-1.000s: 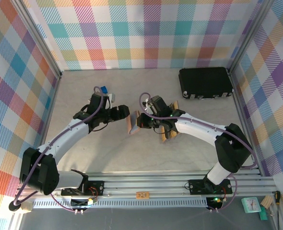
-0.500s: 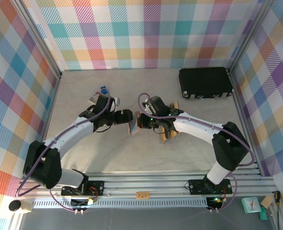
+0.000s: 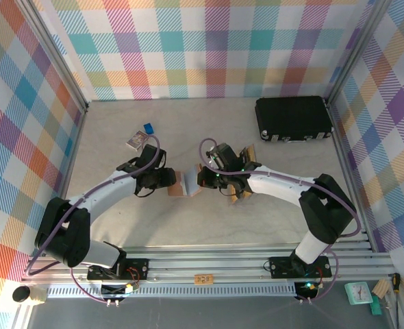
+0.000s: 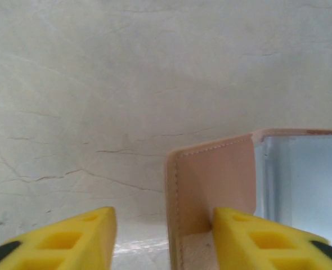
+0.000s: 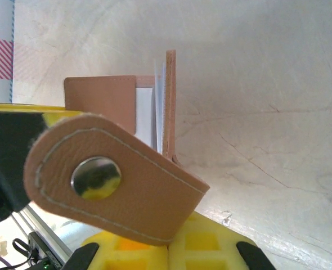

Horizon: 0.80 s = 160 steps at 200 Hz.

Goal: Put the credit cards into the card holder

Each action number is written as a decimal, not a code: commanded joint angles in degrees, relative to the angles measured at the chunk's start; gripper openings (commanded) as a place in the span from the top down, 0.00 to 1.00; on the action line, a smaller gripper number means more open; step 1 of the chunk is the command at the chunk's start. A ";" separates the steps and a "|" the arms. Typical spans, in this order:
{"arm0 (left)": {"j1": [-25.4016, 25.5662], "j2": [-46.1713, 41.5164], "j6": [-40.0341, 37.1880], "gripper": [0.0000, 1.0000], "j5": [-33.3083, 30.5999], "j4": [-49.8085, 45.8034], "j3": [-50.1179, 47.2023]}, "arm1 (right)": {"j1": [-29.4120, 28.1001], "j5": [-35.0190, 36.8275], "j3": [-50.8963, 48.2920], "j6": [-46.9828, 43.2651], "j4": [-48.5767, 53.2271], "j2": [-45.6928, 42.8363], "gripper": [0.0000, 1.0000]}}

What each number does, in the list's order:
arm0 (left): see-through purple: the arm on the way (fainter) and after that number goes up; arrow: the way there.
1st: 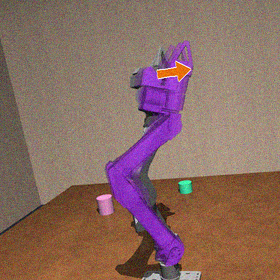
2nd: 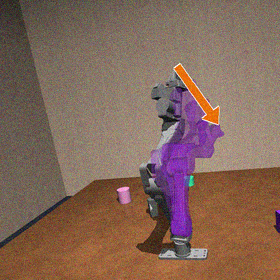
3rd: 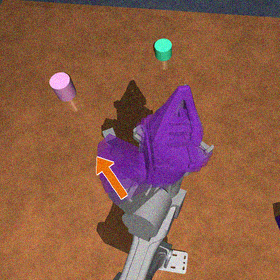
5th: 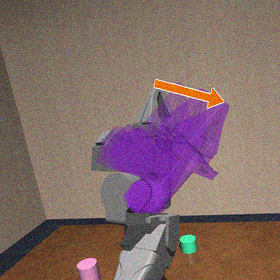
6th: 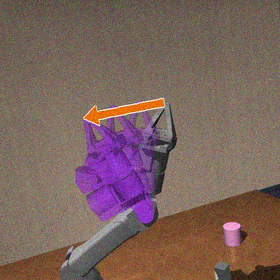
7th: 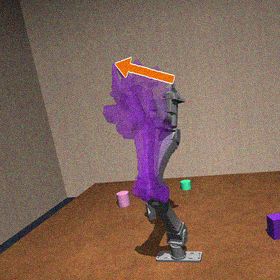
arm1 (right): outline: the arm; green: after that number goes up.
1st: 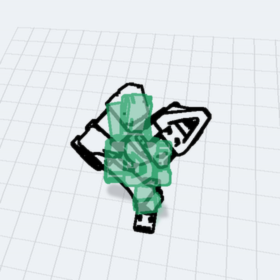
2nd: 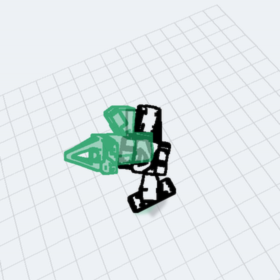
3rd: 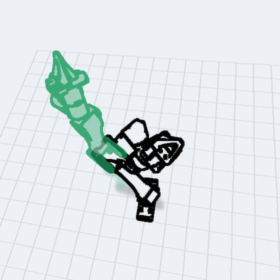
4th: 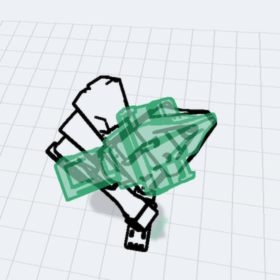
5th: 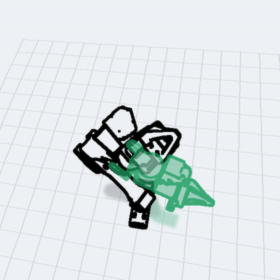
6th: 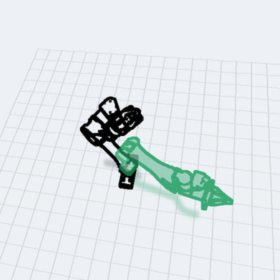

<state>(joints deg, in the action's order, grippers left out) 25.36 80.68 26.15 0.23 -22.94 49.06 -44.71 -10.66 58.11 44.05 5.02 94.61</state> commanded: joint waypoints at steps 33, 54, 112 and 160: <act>-0.32 2.77 0.04 0.66 -5.00 -0.71 -1.79 | -0.12 -2.26 -6.13 8.14 -14.38 3.66 1.00; -0.34 4.92 -0.20 0.69 -4.99 -0.10 -1.94 | -0.12 -2.17 -7.95 9.78 -17.31 4.72 1.00; -0.49 5.27 -0.91 0.71 -5.17 -0.44 -0.87 | -0.73 -1.50 -9.63 10.22 -18.37 5.79 1.00; -0.41 -1.35 0.26 0.58 -0.03 -4.52 5.59 | -1.59 0.78 -8.20 8.51 -14.42 5.18 1.00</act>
<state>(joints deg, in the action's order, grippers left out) 24.88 84.12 25.65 -3.92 -24.93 50.39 -45.15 -10.92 49.01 53.54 -10.70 99.63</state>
